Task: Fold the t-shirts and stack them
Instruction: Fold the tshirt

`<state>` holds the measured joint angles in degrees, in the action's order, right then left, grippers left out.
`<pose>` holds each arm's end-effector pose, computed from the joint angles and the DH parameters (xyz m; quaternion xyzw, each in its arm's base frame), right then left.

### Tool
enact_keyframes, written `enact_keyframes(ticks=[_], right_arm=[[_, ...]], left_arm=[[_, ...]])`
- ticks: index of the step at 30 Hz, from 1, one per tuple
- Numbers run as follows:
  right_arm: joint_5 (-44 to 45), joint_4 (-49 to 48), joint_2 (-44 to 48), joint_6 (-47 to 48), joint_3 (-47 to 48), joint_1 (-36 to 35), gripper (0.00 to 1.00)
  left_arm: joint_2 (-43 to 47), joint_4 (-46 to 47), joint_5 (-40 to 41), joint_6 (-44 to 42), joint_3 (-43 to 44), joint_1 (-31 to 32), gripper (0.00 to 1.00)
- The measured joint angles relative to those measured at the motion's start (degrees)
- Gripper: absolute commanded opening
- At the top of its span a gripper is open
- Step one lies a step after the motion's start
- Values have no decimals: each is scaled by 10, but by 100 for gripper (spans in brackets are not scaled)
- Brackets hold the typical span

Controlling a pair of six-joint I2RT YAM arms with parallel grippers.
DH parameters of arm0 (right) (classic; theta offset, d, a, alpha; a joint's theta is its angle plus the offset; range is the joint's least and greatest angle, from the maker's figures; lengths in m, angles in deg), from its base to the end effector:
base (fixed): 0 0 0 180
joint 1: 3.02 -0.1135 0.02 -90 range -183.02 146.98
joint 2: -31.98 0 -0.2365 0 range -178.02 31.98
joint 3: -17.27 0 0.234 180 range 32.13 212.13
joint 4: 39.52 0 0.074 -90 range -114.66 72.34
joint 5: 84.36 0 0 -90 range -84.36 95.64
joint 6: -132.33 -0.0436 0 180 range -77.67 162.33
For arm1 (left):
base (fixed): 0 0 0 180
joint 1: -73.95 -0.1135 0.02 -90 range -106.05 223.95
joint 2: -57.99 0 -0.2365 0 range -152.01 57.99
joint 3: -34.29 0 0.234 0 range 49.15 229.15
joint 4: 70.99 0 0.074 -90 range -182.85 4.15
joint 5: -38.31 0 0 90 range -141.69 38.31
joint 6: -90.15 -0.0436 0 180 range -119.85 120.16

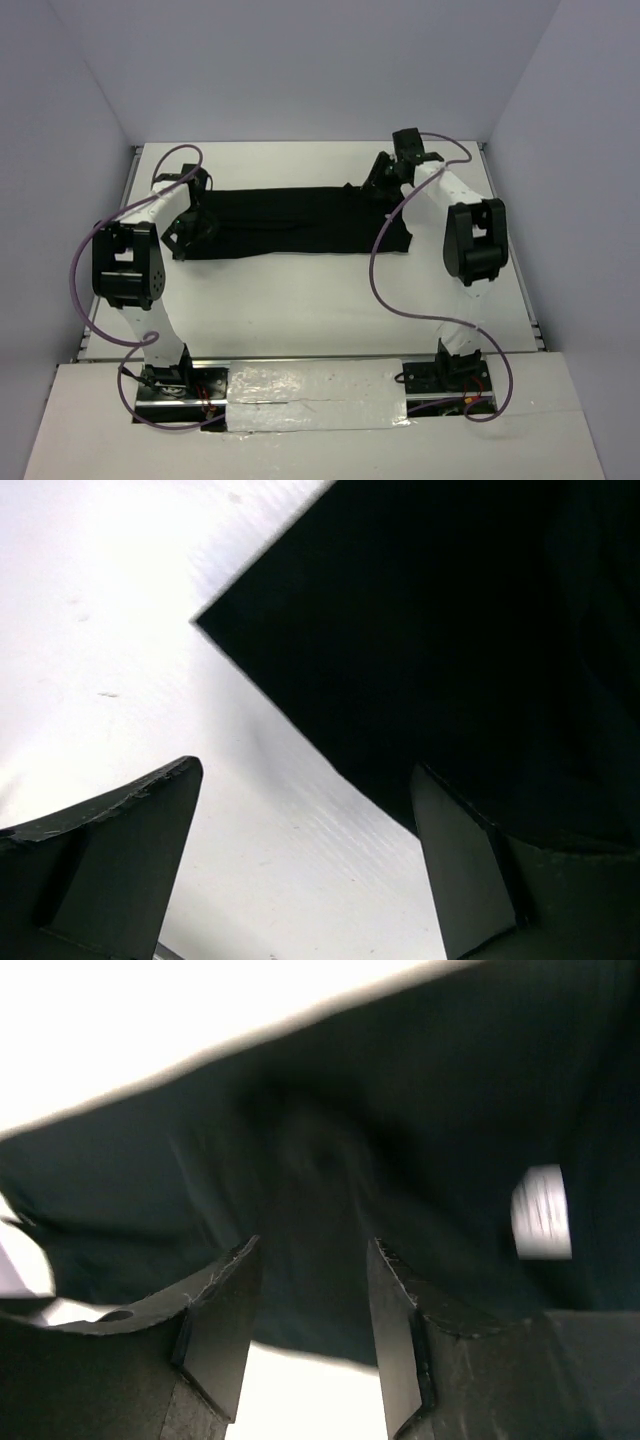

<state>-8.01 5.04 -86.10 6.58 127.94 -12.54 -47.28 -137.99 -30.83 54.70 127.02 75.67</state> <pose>0.4274 0.0821 0.2003 0.1753 0.9230 0.2282 0.2553 0.3319 0.0056 0.1780 -0.4505 0.8698 0.1167 0.1641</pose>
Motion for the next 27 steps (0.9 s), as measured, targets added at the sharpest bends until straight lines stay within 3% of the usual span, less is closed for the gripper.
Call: enact_keyframes(ticks=[4,9,13,19,27], right_arm=[[19,-4,106,17,-137,-14,51],[37,3,163,36,-222,-14,36],[72,17,149,41,-222,-14,40],[109,65,103,50,-193,-14,42],[137,157,12,63,-113,-12,46]], left_arm=[[20,-35,38,34,4,0,99],[55,-16,42,42,-17,0,98],[41,5,28,41,-26,0,96],[-64,1,23,43,18,0,95],[-120,-65,38,68,92,2,96]])
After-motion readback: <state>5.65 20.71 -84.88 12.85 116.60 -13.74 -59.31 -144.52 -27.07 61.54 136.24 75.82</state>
